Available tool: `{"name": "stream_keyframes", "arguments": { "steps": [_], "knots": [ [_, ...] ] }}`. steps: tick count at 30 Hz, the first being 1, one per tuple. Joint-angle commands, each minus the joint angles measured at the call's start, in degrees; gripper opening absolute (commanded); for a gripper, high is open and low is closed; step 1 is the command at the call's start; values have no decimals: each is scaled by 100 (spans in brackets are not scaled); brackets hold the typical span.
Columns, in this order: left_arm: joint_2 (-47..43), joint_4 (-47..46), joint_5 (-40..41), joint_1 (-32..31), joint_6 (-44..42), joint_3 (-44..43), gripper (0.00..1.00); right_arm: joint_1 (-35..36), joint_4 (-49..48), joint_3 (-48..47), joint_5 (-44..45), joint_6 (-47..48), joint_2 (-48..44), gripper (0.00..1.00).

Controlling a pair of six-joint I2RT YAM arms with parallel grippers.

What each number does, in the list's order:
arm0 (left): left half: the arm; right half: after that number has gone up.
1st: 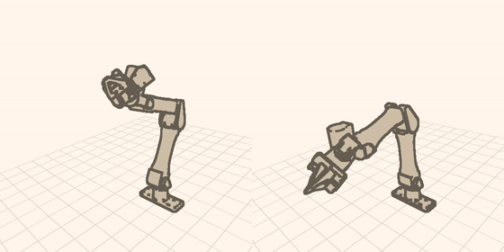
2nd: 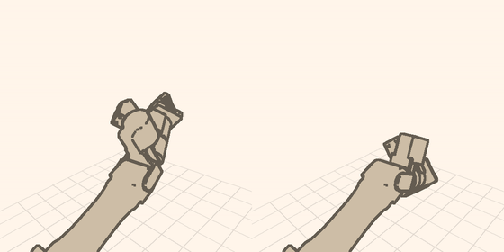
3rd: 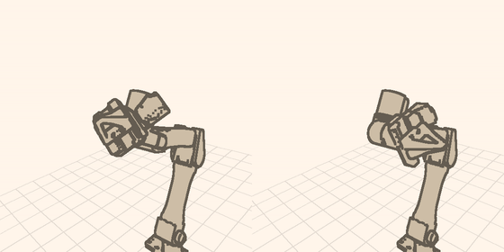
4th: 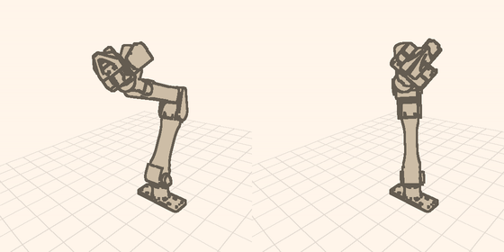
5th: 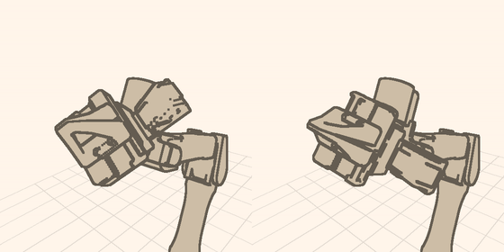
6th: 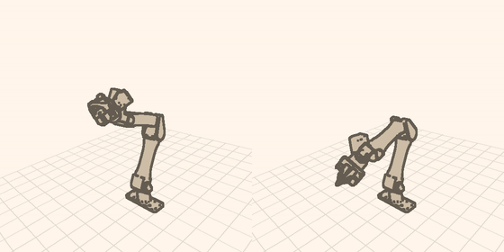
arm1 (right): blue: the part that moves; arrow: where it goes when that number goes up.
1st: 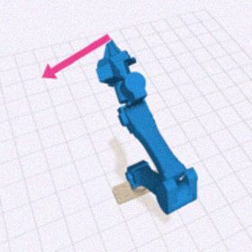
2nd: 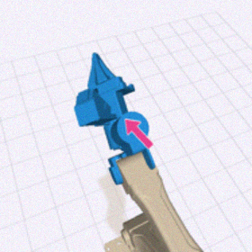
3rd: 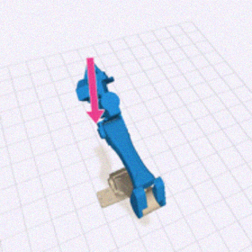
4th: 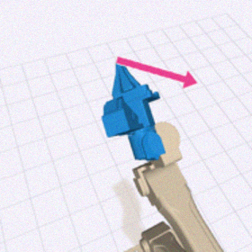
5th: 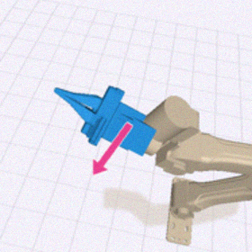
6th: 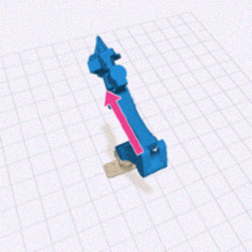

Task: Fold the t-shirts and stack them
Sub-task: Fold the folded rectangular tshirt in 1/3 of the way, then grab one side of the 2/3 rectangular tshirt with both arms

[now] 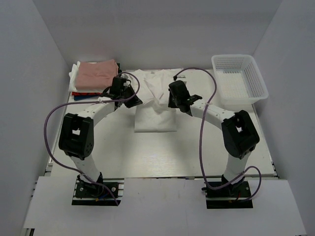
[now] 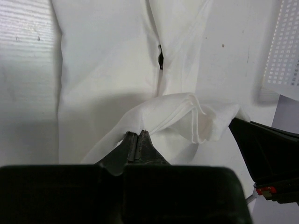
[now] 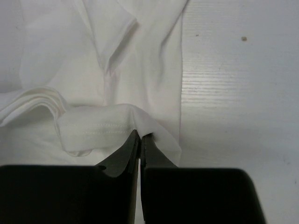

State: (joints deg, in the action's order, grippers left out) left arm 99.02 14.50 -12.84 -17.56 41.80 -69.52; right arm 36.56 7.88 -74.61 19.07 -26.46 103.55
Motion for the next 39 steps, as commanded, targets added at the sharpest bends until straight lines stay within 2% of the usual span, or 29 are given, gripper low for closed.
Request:
{"name": "stream_keyframes", "arguments": {
  "steps": [1,9,10,11,12,13,14,15,17,20,21,23,24,26,27,30,34,38,39],
  "knots": [
    [345,-88,-192,95,-164,-413,0,-113,-155,-483,-52,211,227,0],
    [951,-98,-192,279,-216,-948,0,-386,-76,-1195,-421,264,1061,0],
    [1031,-1,-192,280,-286,-1063,0,-447,-85,-1266,-509,316,1175,4],
    [1179,130,-192,341,-287,-1186,3,-448,-76,-1449,-562,325,1237,21],
    [1181,349,-192,341,-287,-1387,45,-482,-33,-1530,-571,352,1342,32],
    [1250,430,-192,393,-339,-1468,64,-500,90,-1617,-597,352,1448,39],
    [1251,492,-140,394,-339,-1529,85,-518,204,-1871,-597,378,1492,55],
    [1173,579,-140,394,-400,-1530,99,-535,275,-1934,-597,413,1510,67],
    [988,641,35,394,-401,-1356,100,-544,381,-1961,-580,448,1389,90],
    [470,703,89,394,-401,-760,100,-527,163,-1409,-720,414,907,90],
    [321,625,89,394,-401,-548,100,-535,118,-824,-860,396,782,90],
    [-84,493,18,394,-401,48,100,-544,-171,-390,-1210,204,275,90],
    [-189,492,18,394,-401,217,100,-553,-234,247,-1282,142,158,90],
    [-417,659,79,254,-480,640,100,-536,-269,674,-1580,18,-324,90],
    [-480,711,10,253,-541,780,100,-544,-278,1224,-1651,-95,-422,90],
    [-664,432,-455,253,-489,1492,100,-553,-462,2052,-2115,-367,-966,90],
    [-779,1,-465,253,-410,2099,100,-553,-1024,2739,-2583,-658,-1170,90],
    [-639,-263,-403,201,-410,2232,88,-553,-1393,2750,-2742,-685,-1012,90],
    [-639,-264,-464,201,-410,2232,79,-536,-1403,2724,-2785,-703,-899,90]
  ]
}}
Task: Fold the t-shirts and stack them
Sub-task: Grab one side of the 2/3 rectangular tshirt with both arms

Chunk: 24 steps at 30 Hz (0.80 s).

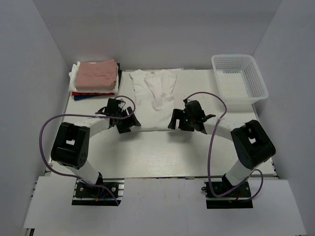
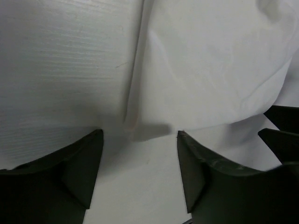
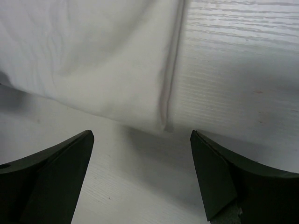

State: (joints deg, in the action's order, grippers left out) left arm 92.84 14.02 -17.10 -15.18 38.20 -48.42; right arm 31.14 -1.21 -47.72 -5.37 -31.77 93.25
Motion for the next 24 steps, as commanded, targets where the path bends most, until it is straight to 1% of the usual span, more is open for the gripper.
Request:
{"name": "stream_keyframes", "arguments": {
  "steps": [1,2,4,5,6,7,8,9,10,11,12,13,14,17,20,21,23,24],
  "knots": [
    [58,-216,-108,-38,-49,123,72,7,-511,-17,-377,-146,210,90],
    [111,-268,-161,-38,-49,123,61,-2,-503,-87,-412,-137,246,87],
    [112,-268,-223,-38,-49,201,50,-11,-503,-141,-587,-163,316,81],
    [112,-321,-223,-38,-49,263,46,-11,-564,-97,-615,-180,325,75],
    [42,-382,-223,-38,-49,368,35,-11,-590,-88,-650,-233,290,71],
    [-28,-383,-275,-38,-49,369,31,-11,-643,-53,-676,-259,264,68],
    [-29,-435,-276,-38,-49,438,28,-11,-678,-9,-650,-277,246,58],
    [-29,-505,-276,-38,-49,491,23,-11,-696,9,-650,-277,237,52],
    [-81,-506,-276,-38,-49,492,23,6,-713,26,-589,-286,211,46],
    [-82,-567,-276,-38,-49,492,19,7,-748,52,-545,-277,202,33],
    [-21,-567,-276,-38,-49,440,13,-2,-758,70,-544,-295,219,27],
    [-20,-567,-276,-38,-49,439,0,-11,-775,70,-527,-295,228,22],
    [41,-645,-276,-38,-49,369,0,-2,-793,62,-501,-295,202,12],
    [41,-725,-276,-38,-49,369,0,-11,-933,97,-422,-295,176,0],
    [-353,-725,-337,-38,-102,578,0,7,-855,88,-360,-173,-8,0],
    [-676,-656,-338,-38,-102,658,0,15,-819,175,-342,-154,-61,0],
    [-1046,-550,-416,-90,-102,860,0,33,-749,263,-429,-32,-385,0],
    [-1248,-550,-478,-90,-102,939,0,33,-697,472,-439,-14,-500,0]
  ]
}}
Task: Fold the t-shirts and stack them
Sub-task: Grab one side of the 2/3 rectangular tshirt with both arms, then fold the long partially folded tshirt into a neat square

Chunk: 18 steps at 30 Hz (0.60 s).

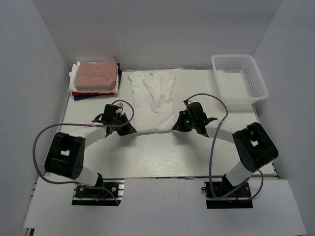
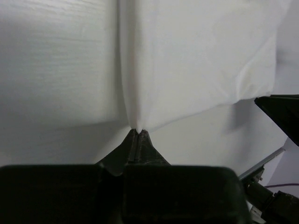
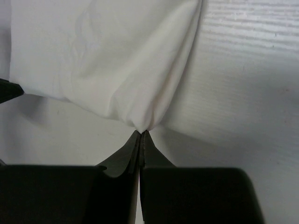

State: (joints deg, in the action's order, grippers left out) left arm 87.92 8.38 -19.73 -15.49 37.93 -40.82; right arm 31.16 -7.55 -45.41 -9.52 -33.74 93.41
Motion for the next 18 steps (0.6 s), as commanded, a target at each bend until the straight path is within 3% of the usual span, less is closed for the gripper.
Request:
{"name": "stream_keyframes", "arguments": {
  "steps": [1,5,11,14,18],
  "knots": [
    [-959,84,-268,-60,-75,249,0,57,-36,339,-41,183,-786,0],
    [-2109,514,-400,-113,-14,522,0,145,156,1164,-24,157,-2216,0],
    [-3332,1103,-928,-165,108,636,0,444,1175,1280,-313,288,-3581,0],
    [-3939,1314,-622,-218,162,435,0,523,1292,1148,-296,324,-4058,0],
    [-4116,1166,-190,-218,215,233,0,514,835,1166,432,113,-4331,0]
  ]
}}
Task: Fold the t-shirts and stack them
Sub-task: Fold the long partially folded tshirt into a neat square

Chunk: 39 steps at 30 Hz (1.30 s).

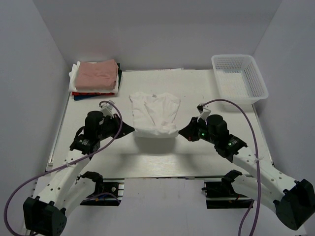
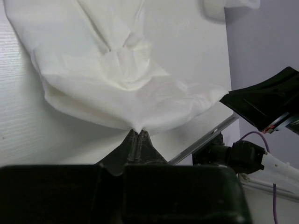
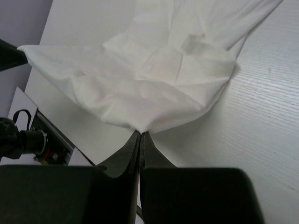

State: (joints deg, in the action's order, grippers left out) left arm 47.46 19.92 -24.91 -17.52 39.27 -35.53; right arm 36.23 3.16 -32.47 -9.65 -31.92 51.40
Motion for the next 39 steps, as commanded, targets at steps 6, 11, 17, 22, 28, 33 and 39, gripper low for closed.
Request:
{"name": "stream_keyframes", "arguments": {
  "steps": [6,11,17,22,28,33,39],
  "knots": [
    [770,-383,1302,46,143,-989,0,-37,-1107,-690,1525,-52,631,0],
    [1719,-568,1804,117,72,-1588,0,-98,-1001,-1551,2053,177,1513,0],
    [2864,-551,2235,117,-130,-2694,0,-317,-940,-2421,2485,344,2461,0],
    [3681,-481,2428,170,-235,-3302,0,-537,-957,-3167,2126,397,3367,0],
    [4815,-481,2561,284,-393,-3970,0,-845,-957,-3932,1757,424,4517,0],
    [5624,-603,2499,398,-498,-4559,0,-1047,-773,-4881,1546,433,5468,0],
    [6774,-411,2122,513,-552,-5472,0,-1188,-466,-5700,1553,494,6504,0]
  ]
}}
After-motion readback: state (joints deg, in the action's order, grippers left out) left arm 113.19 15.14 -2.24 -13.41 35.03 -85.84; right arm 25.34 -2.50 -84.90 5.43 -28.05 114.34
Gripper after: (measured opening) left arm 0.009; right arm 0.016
